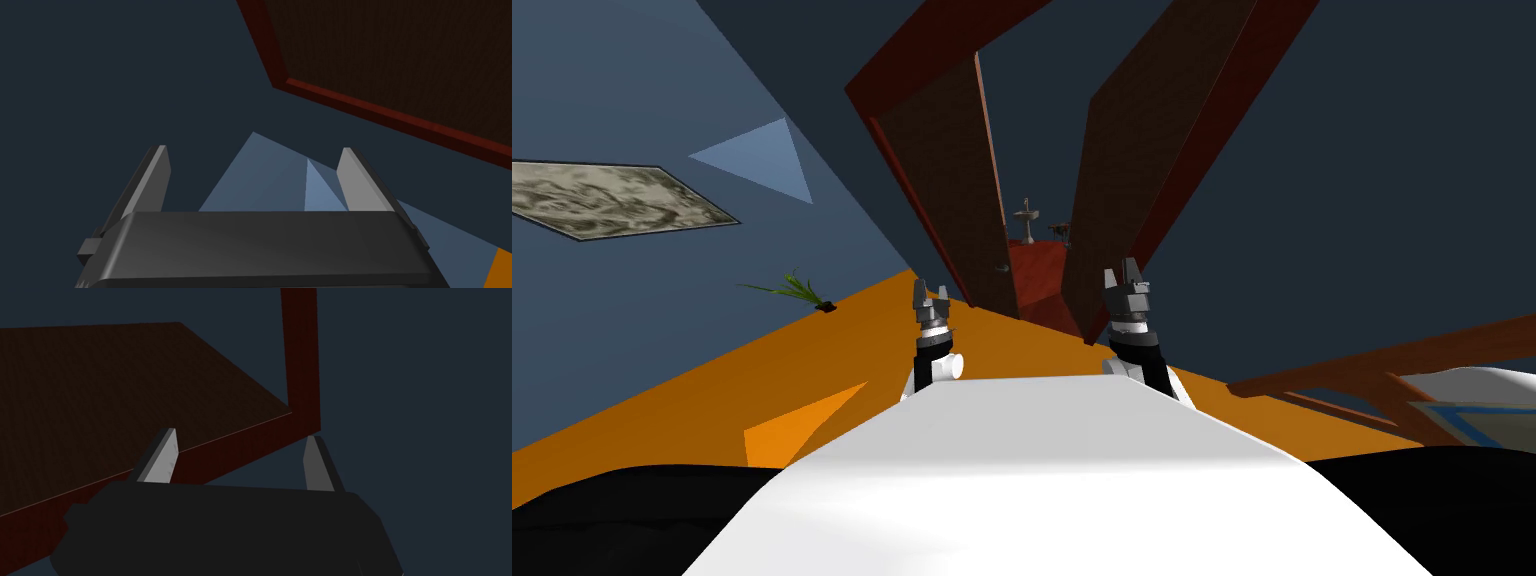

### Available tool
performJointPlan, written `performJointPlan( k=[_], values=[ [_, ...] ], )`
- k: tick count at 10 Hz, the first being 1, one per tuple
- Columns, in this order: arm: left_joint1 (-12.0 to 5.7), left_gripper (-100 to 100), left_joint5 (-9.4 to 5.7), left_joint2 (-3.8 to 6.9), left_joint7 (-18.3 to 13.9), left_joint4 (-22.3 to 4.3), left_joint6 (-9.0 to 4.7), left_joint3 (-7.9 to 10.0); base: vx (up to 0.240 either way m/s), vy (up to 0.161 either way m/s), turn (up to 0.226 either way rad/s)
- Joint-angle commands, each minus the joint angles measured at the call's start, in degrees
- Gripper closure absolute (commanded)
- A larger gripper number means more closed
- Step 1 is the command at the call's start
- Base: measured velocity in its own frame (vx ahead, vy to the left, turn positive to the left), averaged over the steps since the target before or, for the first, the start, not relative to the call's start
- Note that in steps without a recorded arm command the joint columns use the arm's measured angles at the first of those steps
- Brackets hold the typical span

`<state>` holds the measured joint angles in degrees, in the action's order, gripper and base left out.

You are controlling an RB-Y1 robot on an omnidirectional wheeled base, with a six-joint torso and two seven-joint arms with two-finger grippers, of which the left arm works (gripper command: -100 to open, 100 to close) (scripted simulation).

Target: Push the door open

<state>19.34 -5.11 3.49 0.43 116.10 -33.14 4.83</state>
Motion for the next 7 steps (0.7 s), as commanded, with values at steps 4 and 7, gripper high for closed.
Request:
performJointPlan(
  k=[4, 7],
  values=[
    [-2.37, -100, 0.09, 0.53, 0.5, -7.0, -0.89, 0.17, 0.084, 0.074, -0.117],
    [-4.09, -100, 0.07, 0.92, 0.7, -12.0, -1.63, 0.43, 0.080, 0.085, -0.122]
  ],
)
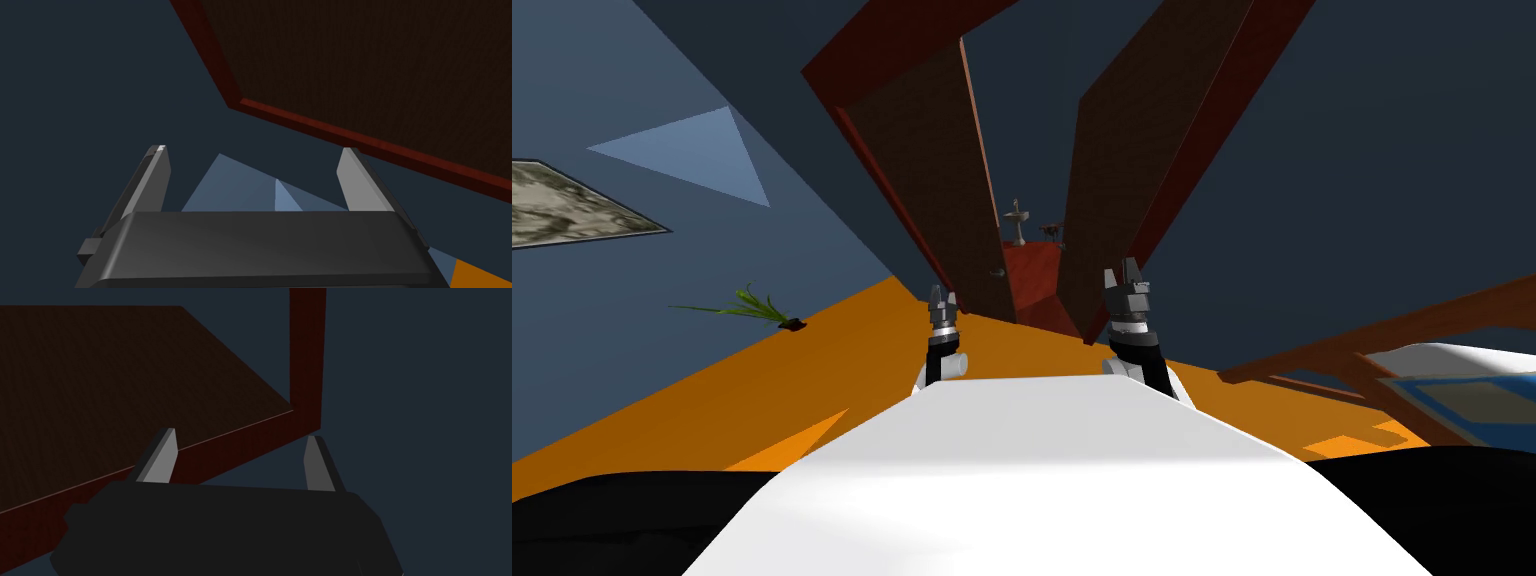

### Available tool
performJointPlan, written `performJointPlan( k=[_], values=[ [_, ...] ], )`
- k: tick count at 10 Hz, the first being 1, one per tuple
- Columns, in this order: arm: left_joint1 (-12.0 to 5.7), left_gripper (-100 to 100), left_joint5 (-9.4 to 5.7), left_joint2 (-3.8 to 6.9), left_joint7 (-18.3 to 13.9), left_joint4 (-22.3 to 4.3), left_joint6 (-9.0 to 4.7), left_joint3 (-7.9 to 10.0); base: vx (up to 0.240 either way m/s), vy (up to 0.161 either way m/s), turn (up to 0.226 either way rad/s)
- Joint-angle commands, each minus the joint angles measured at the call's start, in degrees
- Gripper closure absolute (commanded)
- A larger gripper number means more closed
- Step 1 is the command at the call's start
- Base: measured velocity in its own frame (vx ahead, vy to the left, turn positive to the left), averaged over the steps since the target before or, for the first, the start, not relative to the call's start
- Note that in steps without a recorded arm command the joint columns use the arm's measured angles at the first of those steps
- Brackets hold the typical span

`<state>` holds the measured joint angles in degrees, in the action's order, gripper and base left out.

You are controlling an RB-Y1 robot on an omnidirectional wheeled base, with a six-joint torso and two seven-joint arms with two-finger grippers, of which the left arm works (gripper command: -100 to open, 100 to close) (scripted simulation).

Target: Push the door open

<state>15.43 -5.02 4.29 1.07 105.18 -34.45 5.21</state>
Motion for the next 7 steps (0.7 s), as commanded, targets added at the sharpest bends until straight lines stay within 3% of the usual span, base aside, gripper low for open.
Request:
performJointPlan(
  k=[1, 3, 7],
  values=[
    [-0.78, -100, -0.03, 0.22, 0.1, -2.8, -0.58, 0.14, 0.086, 0.090, -0.150],
    [-1.38, -100, -0.03, 0.31, 0.2, -4.5, -0.84, 0.24, 0.073, 0.077, -0.093],
    [-3.81, -100, -0.06, 0.60, 0.4, -11.4, -1.88, 0.61, 0.055, 0.063, -0.120]
  ],
)
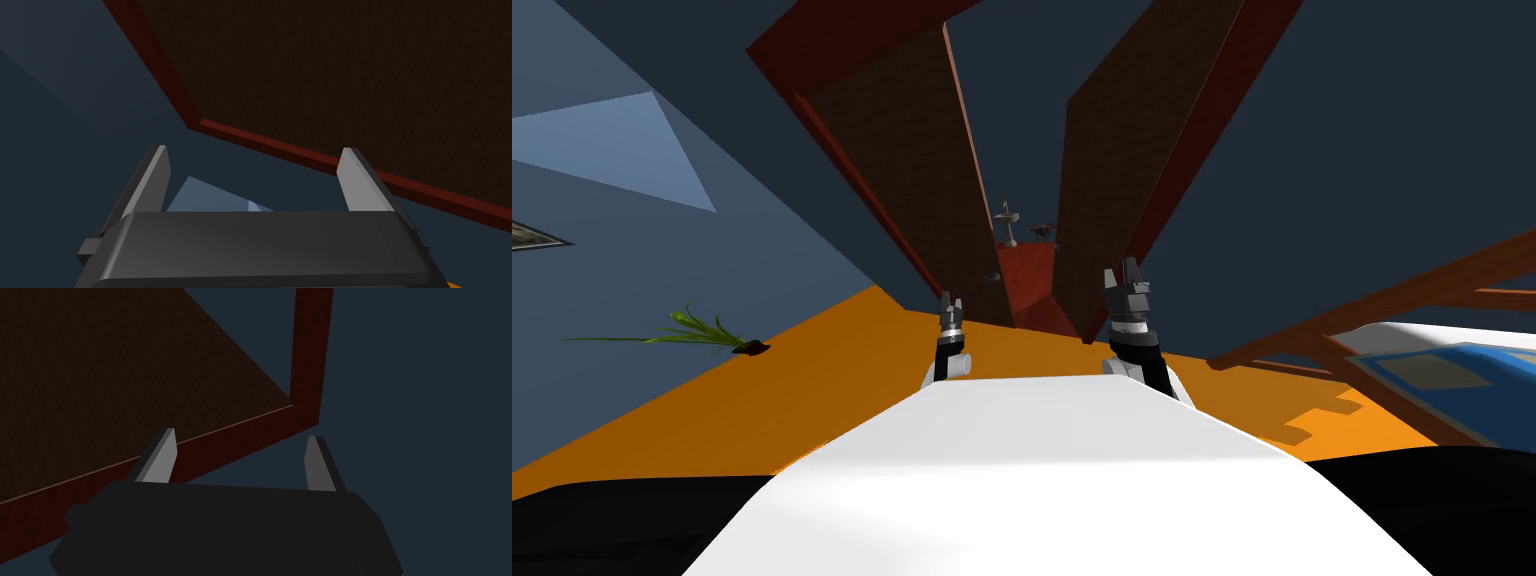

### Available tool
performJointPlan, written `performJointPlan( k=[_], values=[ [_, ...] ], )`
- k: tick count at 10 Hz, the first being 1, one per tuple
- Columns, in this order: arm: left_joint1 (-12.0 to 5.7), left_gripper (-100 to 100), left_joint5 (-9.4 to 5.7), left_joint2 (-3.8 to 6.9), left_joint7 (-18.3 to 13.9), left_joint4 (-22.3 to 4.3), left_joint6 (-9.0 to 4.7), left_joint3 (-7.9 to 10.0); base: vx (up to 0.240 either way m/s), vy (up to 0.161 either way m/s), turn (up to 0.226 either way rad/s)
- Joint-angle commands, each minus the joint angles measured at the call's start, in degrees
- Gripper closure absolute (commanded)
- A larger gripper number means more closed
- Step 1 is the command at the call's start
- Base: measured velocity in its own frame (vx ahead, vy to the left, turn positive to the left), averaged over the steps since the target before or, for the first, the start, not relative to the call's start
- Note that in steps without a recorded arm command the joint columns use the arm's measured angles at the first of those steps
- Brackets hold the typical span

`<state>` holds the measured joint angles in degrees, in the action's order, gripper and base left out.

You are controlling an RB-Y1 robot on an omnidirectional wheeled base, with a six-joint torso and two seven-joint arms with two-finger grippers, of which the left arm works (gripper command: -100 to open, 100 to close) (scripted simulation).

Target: Push the door open

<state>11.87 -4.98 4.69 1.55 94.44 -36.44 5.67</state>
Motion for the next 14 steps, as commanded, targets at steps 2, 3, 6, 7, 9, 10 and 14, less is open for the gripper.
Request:
performJointPlan(
  k=[2, 3, 6, 7, 9, 10, 14],
  values=[
    [-1.49, -100, -0.10, 0.29, 0.1, -4.4, -0.42, 0.35, 0.085, 0.103, -0.148],
    [-2.11, -100, -0.11, 0.34, 0.1, -6.1, -0.69, 0.45, 0.084, 0.102, -0.127],
    [-3.96, -100, -0.12, 0.33, 0.4, -11.4, -1.48, 0.74, 0.057, 0.091, -0.140],
    [-4.58, -100, -0.13, 0.32, 0.4, -13.5, -1.75, 0.83, 0.053, 0.092, -0.138],
    [-5.20, -100, -0.14, 0.32, 0.5, -15.3, -2.01, 0.93, 0.056, 0.086, -0.079],
    [-5.80, -100, -0.14, 0.26, 0.6, -17.0, -2.27, 1.02, 0.035, 0.058, -0.089],
    [-7.60, -100, -0.16, 0.11, 0.8, -22.1, -3.04, 1.30, 0.043, 0.070, -0.098]
  ],
)
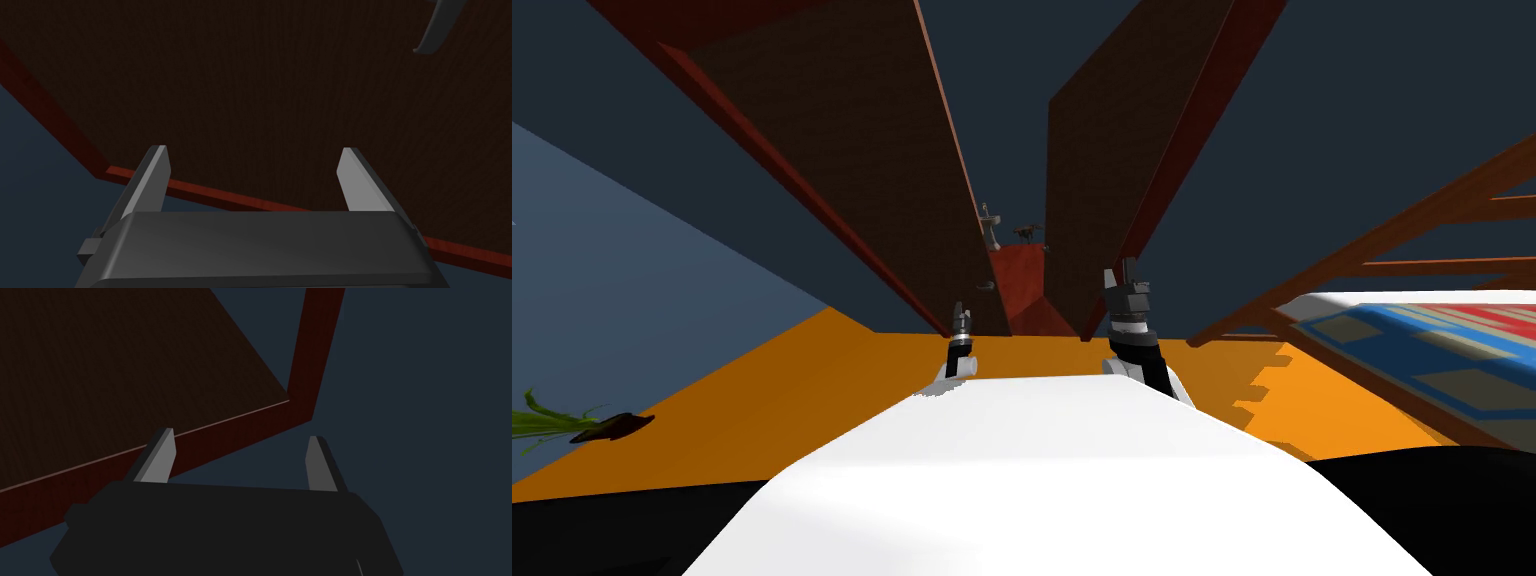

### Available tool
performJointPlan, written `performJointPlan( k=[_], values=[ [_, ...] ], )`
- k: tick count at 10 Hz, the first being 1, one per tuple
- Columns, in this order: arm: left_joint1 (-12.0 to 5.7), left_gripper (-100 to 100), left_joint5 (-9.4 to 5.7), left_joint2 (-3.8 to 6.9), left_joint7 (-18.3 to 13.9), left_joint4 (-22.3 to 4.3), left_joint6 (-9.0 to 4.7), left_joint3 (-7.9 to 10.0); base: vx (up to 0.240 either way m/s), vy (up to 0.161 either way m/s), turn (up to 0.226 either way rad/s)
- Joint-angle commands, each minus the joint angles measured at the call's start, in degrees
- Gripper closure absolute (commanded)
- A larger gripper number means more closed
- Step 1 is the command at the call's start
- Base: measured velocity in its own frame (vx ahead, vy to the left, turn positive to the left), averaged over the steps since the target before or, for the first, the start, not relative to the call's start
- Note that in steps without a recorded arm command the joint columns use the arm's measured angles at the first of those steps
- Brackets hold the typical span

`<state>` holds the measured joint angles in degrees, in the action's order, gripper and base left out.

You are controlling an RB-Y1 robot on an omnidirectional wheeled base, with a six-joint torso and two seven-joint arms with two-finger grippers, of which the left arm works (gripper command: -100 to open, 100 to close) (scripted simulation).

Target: Push the door open

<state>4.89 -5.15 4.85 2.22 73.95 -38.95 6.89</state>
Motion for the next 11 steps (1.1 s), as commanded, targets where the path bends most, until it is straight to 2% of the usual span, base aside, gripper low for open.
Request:
performJointPlan(
  k=[1, 4, 5, 6, 10, 11],
  values=[
    [-0.61, -100, 0.01, -0.05, 0.1, -1.8, -0.53, 0.07, 0.034, 0.070, -0.052],
    [-2.34, -100, -0.01, -0.30, 0.3, -6.8, -1.27, 0.34, 0.043, 0.083, -0.111],
    [-2.90, -100, -0.02, -0.39, 0.4, -8.2, -1.51, 0.43, 0.050, 0.109, -0.146],
    [-2.90, -100, -0.02, -0.39, 0.4, -8.5, -1.51, 0.43, 0.040, 0.068, -0.033],
    [-5.04, -100, -0.04, -0.86, 0.6, -14.7, -2.43, 0.76, 0.044, 0.080, -0.102],
    [-5.04, -100, -0.04, -0.86, 0.6, -14.7, -2.43, 0.76, 0.037, 0.060, -0.044]
  ],
)
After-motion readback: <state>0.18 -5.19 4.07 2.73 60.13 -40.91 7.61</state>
